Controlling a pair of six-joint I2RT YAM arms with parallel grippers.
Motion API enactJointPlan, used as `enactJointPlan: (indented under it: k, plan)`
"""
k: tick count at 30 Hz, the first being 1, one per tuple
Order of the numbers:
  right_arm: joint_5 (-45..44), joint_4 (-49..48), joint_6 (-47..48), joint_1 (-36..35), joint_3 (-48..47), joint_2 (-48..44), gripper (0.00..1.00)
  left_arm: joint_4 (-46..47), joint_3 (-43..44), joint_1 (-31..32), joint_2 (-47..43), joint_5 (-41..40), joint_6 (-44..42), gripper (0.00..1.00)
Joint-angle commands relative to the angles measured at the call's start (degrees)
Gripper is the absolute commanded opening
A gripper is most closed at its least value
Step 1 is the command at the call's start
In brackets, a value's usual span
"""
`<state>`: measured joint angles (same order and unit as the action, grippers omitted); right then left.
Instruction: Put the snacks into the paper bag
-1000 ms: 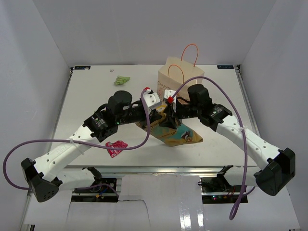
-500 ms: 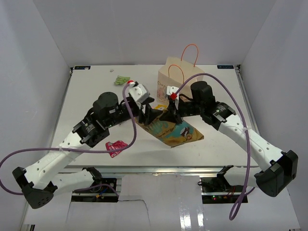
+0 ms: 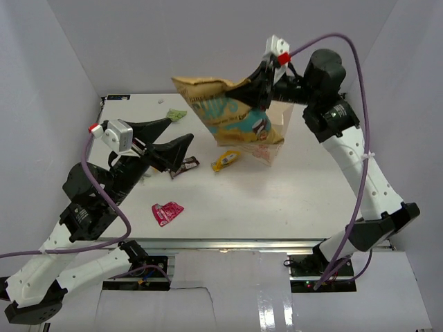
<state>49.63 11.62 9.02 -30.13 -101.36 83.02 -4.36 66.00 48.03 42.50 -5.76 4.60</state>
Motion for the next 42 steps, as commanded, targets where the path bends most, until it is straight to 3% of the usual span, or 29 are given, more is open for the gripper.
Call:
enactJointPlan:
  k: [1, 4, 5, 7, 16, 21, 31, 42]
  plan:
    - [-0.13, -17.83, -17.13, 4.27, -15.21, 6.17, 0.08, -0.12, -2.45, 0.05, -0.92, -3.29, 2.34, 0.83]
    - [-4.87, -24.53, -23.85, 7.61, -25.60, 14.51, 0.08, -0.03, -3.68, 0.13, -2.07, -3.73, 3.04, 0.83]
    - [-6.46, -25.23, -24.13, 8.15, -32.25, 16.62, 0.08, -0.12, -3.94, 0.05, -2.25, -3.82, 3.22, 0.83]
    - [-11.55, -28.57, -23.26, 9.12, -36.09, 20.68, 0.08, -0.56, -4.82, 0.13, -2.86, -4.00, 4.01, 0.83]
    - [-20.62, -32.45, -14.64, 11.84, -35.57, 24.20, 0.08, -0.91, -8.95, 0.05, -4.09, -4.17, 6.21, 0.83]
    - [-18.61, -31.13, -15.61, 15.45, -32.33, 22.54, 0.08, -1.88, -10.01, 0.13, -4.27, -4.44, 6.30, 0.83]
    - [-16.67, -29.90, -9.28, 17.30, -10.28, 12.43, 0.08, -1.26, -13.96, 0.05, -4.80, -5.84, 7.44, 0.85]
    - [-18.33, -30.51, -5.59, 17.47, -1.91, 10.31, 0.08, -1.18, -16.51, 0.13, -5.15, -5.67, 9.55, 0.85]
